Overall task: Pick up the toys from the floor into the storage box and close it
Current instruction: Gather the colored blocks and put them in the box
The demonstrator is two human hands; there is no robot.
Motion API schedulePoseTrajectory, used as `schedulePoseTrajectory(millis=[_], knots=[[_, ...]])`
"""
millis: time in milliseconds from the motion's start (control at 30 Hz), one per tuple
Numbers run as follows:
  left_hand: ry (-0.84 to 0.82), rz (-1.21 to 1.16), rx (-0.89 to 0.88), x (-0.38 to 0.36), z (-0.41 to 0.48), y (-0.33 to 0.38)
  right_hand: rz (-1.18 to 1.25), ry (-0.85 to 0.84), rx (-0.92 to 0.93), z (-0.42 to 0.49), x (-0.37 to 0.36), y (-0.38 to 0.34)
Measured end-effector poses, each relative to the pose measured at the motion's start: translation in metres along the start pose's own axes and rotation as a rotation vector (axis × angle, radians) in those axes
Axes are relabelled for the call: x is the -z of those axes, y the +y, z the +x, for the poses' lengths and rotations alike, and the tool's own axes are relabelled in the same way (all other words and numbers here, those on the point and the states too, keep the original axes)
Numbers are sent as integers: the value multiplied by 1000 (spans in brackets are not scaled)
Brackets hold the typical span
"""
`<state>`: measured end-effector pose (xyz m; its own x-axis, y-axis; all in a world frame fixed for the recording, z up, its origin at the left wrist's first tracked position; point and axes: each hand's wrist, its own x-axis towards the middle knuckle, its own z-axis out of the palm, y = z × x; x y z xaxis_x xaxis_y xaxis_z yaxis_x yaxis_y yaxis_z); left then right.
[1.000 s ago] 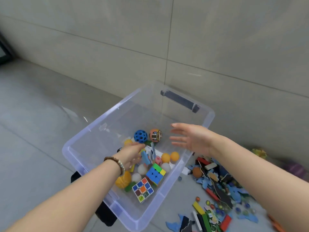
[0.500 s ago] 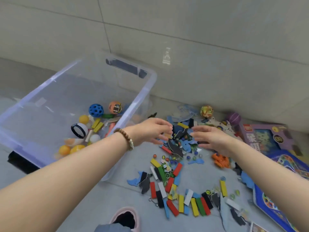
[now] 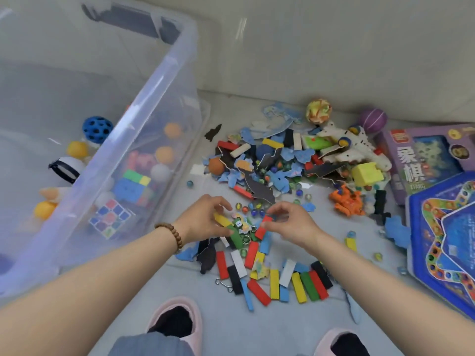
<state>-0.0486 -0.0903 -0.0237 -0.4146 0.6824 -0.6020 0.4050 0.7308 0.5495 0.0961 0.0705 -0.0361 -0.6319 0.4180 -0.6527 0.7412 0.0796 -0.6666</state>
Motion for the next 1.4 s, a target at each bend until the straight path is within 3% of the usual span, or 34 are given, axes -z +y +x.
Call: schedulePoseTrajectory(millis=[267,533,767,1400], knots=[[26,211,-140,-16,-12,-19,-173,80,157,-9,-17,16],[48,600,-301,-11,-1,-17,-305,75,214,-7,-15,21],[-57,692,-426,-16,4,-7,-355,84,249,-4,-10,29],[39,757,-433,-24,4,-6,-452,157,251,-11,-8,38]])
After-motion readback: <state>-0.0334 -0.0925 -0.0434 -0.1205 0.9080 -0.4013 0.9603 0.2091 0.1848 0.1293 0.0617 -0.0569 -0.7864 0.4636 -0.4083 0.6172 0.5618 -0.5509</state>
